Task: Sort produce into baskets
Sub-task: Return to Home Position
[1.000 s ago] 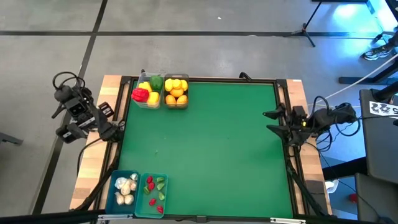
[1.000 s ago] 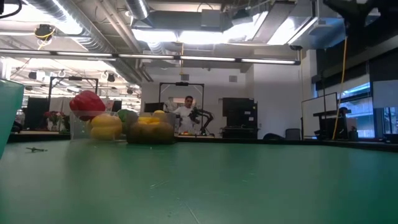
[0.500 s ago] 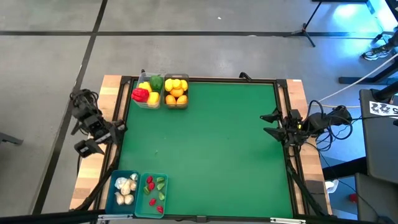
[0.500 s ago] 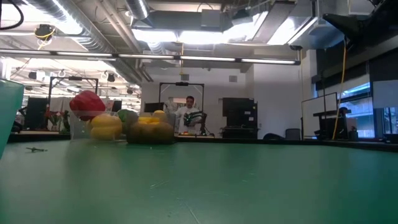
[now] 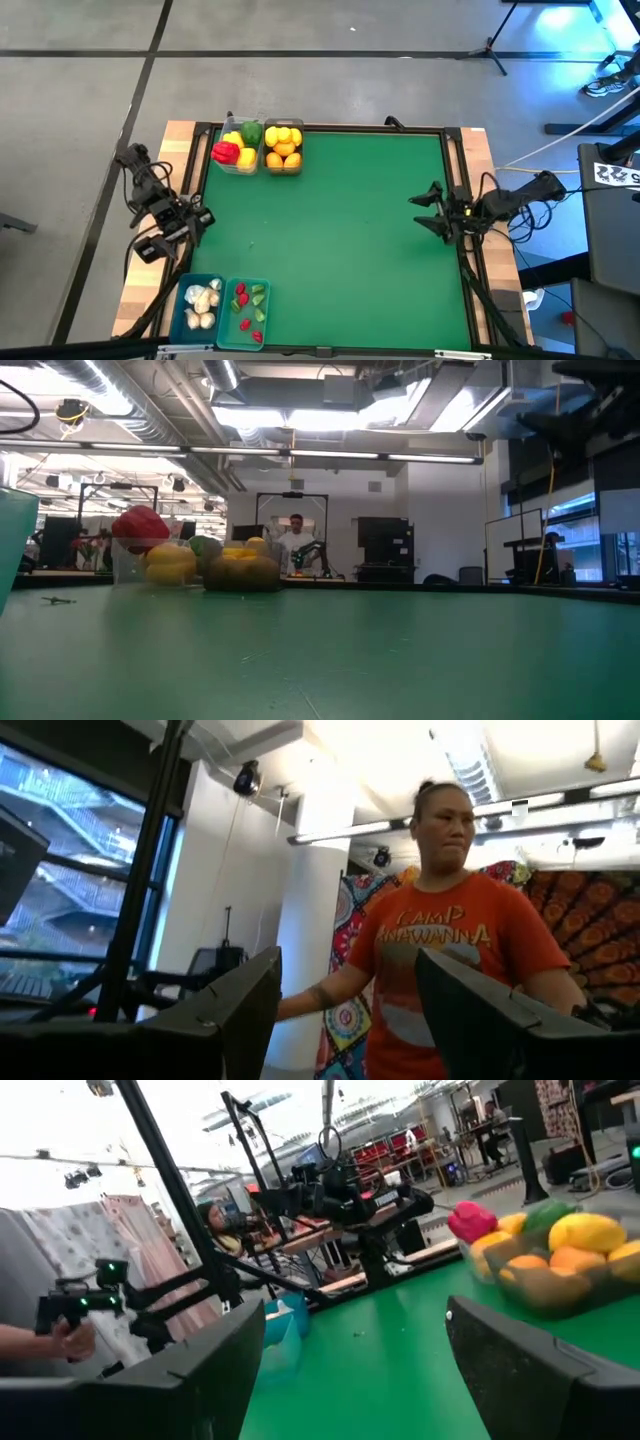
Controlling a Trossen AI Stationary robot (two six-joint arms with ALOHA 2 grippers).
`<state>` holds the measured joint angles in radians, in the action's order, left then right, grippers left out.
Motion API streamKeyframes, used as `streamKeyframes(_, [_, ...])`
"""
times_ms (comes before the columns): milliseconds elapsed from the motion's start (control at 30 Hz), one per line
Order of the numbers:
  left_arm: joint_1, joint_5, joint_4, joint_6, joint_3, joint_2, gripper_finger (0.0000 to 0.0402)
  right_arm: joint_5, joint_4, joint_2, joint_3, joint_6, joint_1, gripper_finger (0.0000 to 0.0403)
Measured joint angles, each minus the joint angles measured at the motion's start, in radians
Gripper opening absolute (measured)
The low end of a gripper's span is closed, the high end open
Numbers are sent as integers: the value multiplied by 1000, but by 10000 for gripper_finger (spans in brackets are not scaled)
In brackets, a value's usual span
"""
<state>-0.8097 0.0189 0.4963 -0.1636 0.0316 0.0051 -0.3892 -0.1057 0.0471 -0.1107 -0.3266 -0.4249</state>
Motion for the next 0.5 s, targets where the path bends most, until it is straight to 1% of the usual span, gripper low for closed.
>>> streamKeyframes(67, [0, 0, 39, -1, -25, 0, 227, 0, -51, 0, 46, -13, 0, 303])
streamKeyframes(133, [0, 0, 28, -3, -25, 1, 227, 11, -109, 0, 91, -15, -1, 303])
streamKeyframes(200, [0, 0, 28, 6, -24, 0, 227, 23, -125, 1, 97, -22, -1, 303])
streamKeyframes(400, [0, 16, -15, 34, -23, 0, 227, 34, -90, 1, 98, -3, 0, 303])
streamKeyframes(500, [0, 26, -61, 32, -23, 0, 227, 33, -37, 2, 99, -1, 0, 303])
